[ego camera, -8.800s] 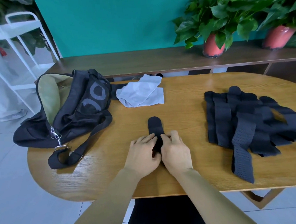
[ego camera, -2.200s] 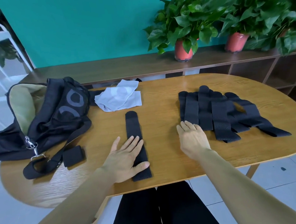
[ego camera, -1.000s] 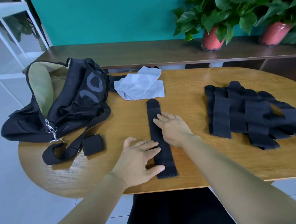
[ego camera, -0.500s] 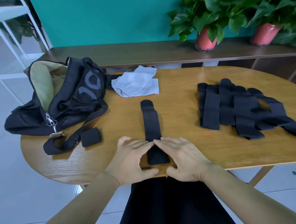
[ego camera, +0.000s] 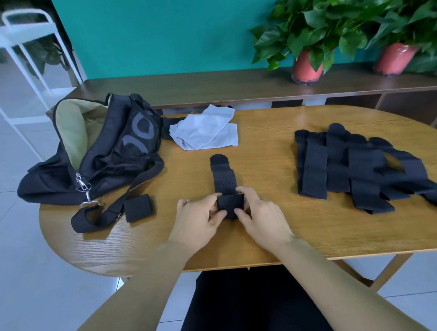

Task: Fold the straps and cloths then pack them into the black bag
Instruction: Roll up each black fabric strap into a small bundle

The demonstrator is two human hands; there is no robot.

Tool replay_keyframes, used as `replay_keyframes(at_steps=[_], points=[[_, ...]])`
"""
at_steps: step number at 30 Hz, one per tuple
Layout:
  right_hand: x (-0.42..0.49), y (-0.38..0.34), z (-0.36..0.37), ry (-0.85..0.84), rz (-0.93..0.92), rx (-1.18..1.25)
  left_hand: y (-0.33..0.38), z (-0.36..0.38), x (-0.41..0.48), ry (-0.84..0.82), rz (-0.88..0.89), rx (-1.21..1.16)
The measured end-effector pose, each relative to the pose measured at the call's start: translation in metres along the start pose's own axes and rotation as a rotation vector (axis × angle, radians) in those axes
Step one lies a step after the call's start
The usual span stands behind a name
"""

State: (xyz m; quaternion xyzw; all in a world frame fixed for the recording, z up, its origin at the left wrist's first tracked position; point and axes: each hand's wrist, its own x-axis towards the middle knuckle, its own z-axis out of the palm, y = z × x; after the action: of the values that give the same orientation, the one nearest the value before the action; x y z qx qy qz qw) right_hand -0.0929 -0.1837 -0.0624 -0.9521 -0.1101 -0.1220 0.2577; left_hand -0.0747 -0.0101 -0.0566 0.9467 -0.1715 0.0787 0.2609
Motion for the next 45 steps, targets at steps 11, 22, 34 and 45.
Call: replay_keyframes(at_steps=[11, 22, 34, 45], points=[[0.0, 0.001, 0.014, 0.121, 0.031, -0.02, 0.004, 0.007, 0.008, 0.014, -0.035, 0.274], [0.001, 0.006, 0.024, 0.208, -0.101, -0.106, 0.009, 0.004, 0.004, -0.043, -0.038, 0.318], [0.0, 0.003, 0.02, 0.078, -0.187, -0.274, 0.0, 0.005, 0.003, -0.185, 0.102, 0.363], [-0.018, 0.007, 0.002, 0.026, -0.264, -0.171, -0.005, -0.003, -0.017, -0.105, 0.189, 0.126]])
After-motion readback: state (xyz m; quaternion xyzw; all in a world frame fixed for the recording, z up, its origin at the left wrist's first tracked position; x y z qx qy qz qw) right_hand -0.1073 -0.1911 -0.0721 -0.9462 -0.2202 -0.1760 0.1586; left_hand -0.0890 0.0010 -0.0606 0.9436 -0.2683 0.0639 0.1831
